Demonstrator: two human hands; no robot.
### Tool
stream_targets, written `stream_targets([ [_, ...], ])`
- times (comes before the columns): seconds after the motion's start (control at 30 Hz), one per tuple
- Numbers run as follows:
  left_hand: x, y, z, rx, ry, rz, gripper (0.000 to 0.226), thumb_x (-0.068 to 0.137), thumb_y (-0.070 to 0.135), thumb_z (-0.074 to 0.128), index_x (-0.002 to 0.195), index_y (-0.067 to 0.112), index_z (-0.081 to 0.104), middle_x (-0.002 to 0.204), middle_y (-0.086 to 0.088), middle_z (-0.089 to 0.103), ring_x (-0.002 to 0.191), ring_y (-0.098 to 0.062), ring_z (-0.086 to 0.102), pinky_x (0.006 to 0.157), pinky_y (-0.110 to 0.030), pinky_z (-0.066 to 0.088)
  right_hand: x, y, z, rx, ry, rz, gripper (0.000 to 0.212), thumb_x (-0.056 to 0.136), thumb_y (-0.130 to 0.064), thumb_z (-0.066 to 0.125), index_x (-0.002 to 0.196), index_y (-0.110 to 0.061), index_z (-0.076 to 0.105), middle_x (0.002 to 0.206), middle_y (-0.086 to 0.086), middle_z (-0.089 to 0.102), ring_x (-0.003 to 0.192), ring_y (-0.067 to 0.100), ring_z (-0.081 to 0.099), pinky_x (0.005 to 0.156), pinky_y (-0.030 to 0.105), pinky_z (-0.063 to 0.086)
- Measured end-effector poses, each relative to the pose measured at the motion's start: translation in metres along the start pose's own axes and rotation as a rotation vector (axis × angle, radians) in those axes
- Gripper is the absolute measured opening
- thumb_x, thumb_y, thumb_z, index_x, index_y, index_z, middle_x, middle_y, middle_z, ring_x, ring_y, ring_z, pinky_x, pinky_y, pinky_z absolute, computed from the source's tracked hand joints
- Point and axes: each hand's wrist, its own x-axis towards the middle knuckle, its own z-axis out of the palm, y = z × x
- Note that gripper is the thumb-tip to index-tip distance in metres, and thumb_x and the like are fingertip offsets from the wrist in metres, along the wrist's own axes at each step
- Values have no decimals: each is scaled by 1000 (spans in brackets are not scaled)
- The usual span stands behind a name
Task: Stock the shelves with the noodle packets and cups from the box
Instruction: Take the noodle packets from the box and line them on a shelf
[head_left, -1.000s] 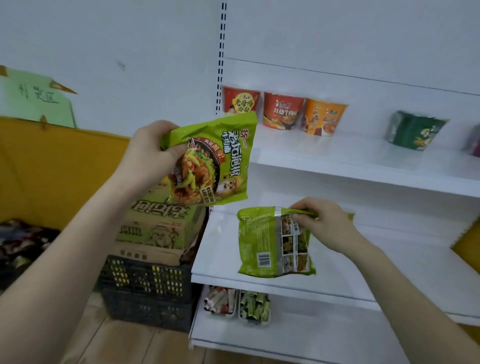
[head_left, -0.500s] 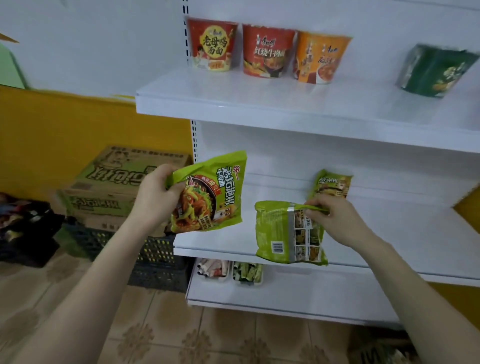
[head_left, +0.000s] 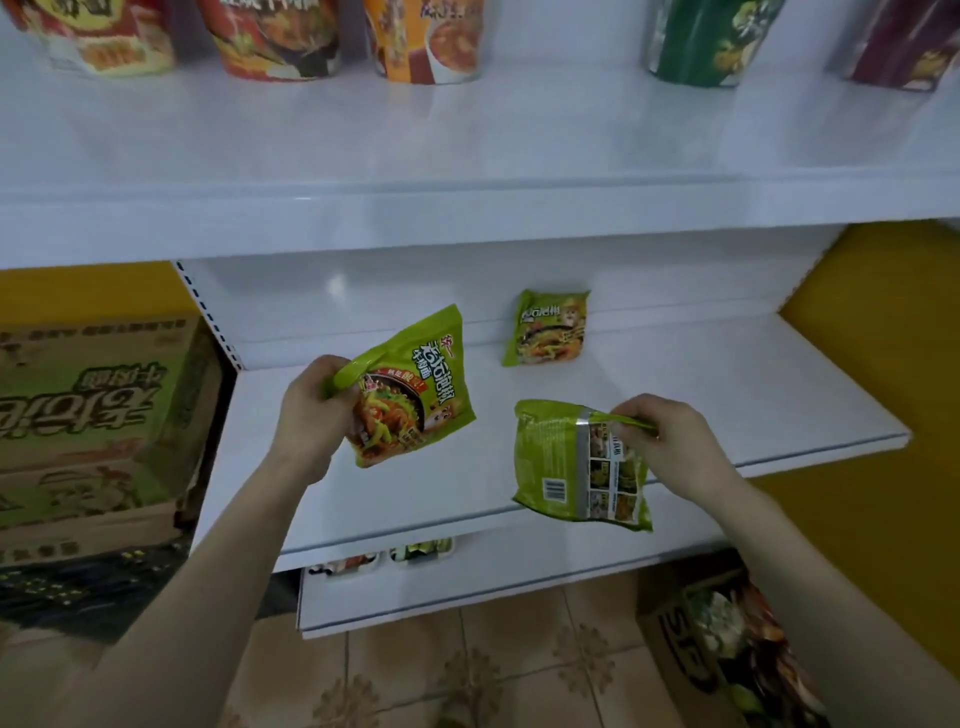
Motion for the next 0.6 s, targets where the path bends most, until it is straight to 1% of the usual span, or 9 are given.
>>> stream_targets([
  [0.07, 17, -2, 24, -88, -22, -87, 34, 86, -13, 37, 74, 16, 51, 70, -10, 53, 60, -26, 53, 51, -29, 48, 8, 15, -2, 10, 49, 19, 15, 90, -10, 57, 98, -1, 66, 91, 10, 65, 81, 17, 51, 65, 22, 31],
  [0.1, 24, -3, 36, -120, -28, -128, 34, 86, -14, 36, 74, 15, 51, 69, -11, 53, 58, -24, 53, 47, -27, 49, 12, 23, -3, 22, 75, 34, 14, 89, -9, 57, 97, -1, 66, 91, 10, 65, 81, 17, 52, 66, 22, 31],
  [0.13, 29, -4, 48, -144, -30, -161, 34, 87, -14, 36, 75, 14, 50, 69, -11, 52, 57, -23, 52, 47, -27, 49, 15, 30, -5, 37, 98, 52, 13, 89, -8, 57, 96, -1, 67, 90, 9, 65, 81, 17, 52, 66, 22, 31],
  [0.23, 43, -7, 84, -187, -54, -200, 33, 87, -14, 35, 74, 13, 49, 74, -12, 52, 64, -24, 53, 58, -33, 48, 22, 52, -8, 71, 153, 104, 12, 89, -6, 57, 93, -2, 66, 83, 4, 60, 79, 18, 52, 65, 22, 32],
  [0.3, 52, -10, 107, -210, -61, -230, 32, 86, -15, 34, 74, 12, 48, 74, -12, 53, 66, -26, 53, 61, -35, 46, 28, 66, -11, 82, 180, 143, 12, 89, -6, 56, 94, -2, 66, 83, 5, 61, 78, 18, 53, 66, 21, 33],
  [0.37, 61, -15, 131, -235, -32, -262, 31, 85, -15, 34, 75, 11, 49, 75, -11, 53, 68, -27, 54, 60, -36, 47, 36, 81, -12, 87, 206, 160, 13, 89, -7, 56, 95, -3, 66, 89, 9, 65, 79, 17, 53, 67, 21, 34],
  [0.43, 69, -21, 155, -259, 10, -288, 29, 84, -15, 33, 82, 8, 51, 78, -11, 55, 70, -28, 56, 59, -36, 49, 45, 97, -12, 89, 221, 167, 14, 89, -8, 56, 96, -2, 66, 93, 11, 67, 80, 19, 54, 67, 22, 34],
  [0.5, 75, -33, 176, -316, 64, -307, 33, 82, -16, 30, 95, 7, 51, 81, -10, 55, 72, -27, 57, 58, -36, 50, 53, 113, -9, 93, 231, 155, 14, 89, -9, 56, 97, -2, 66, 95, 13, 68, 81, 22, 55, 67, 22, 34],
  [0.6, 83, -60, 197, -458, 109, -304, 47, 79, -18, 30, 109, 10, 55, 96, -14, 59, 84, -31, 60, 70, -43, 54, 66, 134, -1, 107, 259, 137, 15, 90, -8, 55, 97, -1, 65, 95, 14, 67, 80, 21, 54, 68, 24, 35],
])
